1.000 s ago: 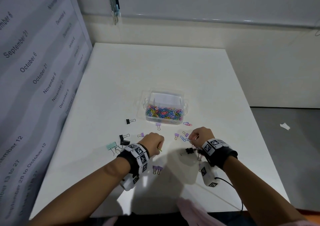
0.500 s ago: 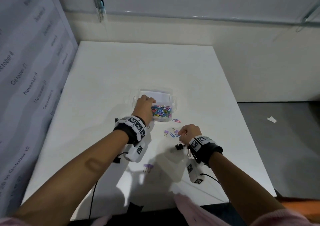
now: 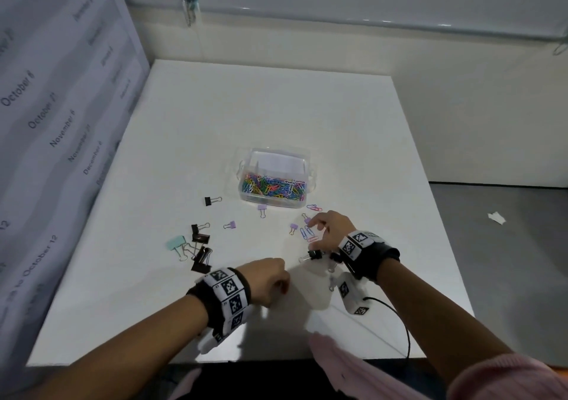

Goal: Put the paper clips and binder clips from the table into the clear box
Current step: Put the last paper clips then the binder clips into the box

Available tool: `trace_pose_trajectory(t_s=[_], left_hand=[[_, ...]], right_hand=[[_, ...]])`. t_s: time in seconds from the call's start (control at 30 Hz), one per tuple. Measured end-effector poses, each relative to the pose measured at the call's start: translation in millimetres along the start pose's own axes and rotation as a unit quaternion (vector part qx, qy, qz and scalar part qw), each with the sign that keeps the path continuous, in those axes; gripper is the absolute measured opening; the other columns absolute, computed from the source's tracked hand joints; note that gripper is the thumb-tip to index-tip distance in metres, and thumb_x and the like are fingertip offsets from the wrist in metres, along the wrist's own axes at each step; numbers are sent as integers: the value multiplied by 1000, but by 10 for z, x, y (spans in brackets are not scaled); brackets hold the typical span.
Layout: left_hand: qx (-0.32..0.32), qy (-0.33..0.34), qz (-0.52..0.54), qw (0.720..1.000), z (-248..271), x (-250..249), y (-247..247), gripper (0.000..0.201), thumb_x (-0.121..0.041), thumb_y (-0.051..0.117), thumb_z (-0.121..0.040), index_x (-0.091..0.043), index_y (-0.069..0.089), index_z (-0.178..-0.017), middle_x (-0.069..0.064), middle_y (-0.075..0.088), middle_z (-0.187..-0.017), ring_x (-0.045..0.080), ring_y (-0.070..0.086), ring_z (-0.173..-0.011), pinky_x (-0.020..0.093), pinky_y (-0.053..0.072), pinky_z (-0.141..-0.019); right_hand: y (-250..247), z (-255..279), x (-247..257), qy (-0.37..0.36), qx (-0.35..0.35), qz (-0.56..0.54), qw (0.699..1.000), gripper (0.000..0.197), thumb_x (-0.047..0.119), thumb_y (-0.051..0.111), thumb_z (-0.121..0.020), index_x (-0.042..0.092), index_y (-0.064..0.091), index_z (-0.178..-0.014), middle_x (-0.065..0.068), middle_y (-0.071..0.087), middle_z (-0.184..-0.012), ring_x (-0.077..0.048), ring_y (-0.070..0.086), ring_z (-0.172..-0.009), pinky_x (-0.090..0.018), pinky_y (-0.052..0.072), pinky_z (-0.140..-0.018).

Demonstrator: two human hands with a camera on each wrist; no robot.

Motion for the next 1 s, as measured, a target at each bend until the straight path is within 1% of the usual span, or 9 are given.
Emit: trace_pose_trajectory(t_s=[0.17,0.23,0.3,0.37,0.5,0.73,0.87,0.93,1.0], left_hand=[[12,-7,0,1000,6,28,41,27,-8,67,-74,-10,66,-101,10,54,-108,24,52,-100,29,39,-78],[10,-17,17,1000,-6,58,33,21,-11,69,-74,-11,69,-95,3,53,-94,21,51,-91,23,32,-73],[9,-24,33,999,-22,72,25,18,-12,69,-75,-10,71,-93,-6,46,-83,19,51,-87,21,30,-72],[15,-24,35,999,-34,70,22,17,-12,69,-76,-8,71,-93,1,51,-89,25,55,-93,22,32,-72],[23,-30,29,999,-45,91,32,15,-11,69,-76,-5,70,-90,14,58,-105,28,56,-96,31,40,-77],[-12,-28,36,999,-38,60,-54,3,-9,55,-80,-9,58,-80,5,53,-82,15,46,-75,29,37,-70],[-43,-40,49,997,-46,102,-251,6,-13,52,-88,-11,55,-92,7,60,-82,16,49,-66,25,38,-65],[-83,-55,47,994,-48,161,-454,13,-15,50,-90,-13,54,-102,7,62,-87,22,53,-76,27,39,-71],[-129,-67,50,988,-35,247,-687,20,-16,49,-91,-14,54,-110,6,62,-91,19,51,-80,27,38,-74]], right_hand=[[4,3,38,-47,34,51,997,40,22,79,-67,16,67,-105,-7,62,-106,-12,51,-78,-16,34,-73],[-1,4,13,-47,21,29,998,31,25,78,-70,15,70,-99,-8,66,-100,-3,47,-64,-15,36,-64],[-17,-12,-26,-39,5,1,999,26,27,75,-73,15,72,-95,-3,64,-86,2,46,-60,-5,33,-57],[-29,-27,-51,-30,2,-19,999,24,26,74,-74,16,72,-95,3,61,-81,2,47,-59,0,32,-55],[-1,-56,-13,-41,23,12,999,26,20,77,-69,15,70,-93,2,57,-82,2,44,-57,-12,36,-55],[115,-56,60,-55,48,67,995,18,17,70,-76,8,69,-92,-9,68,-101,-12,47,-78,-10,30,-55],[180,-27,101,-51,72,99,991,14,17,59,-85,10,64,-95,-10,62,-104,-19,51,-88,-20,37,-71],[222,14,119,-52,81,128,987,4,16,51,-89,17,55,-87,-12,57,-108,-27,53,-102,-29,39,-83],[253,26,144,-56,87,150,983,18,13,47,-90,20,43,-74,-16,55,-114,-30,51,-107,-33,40,-88]])
Point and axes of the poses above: each hand's wrist, its own z-axis away from the middle knuckle, its own y-axis out of the palm, x = y × z, the point moved 9 cm from there along -z, towards the middle knuckle
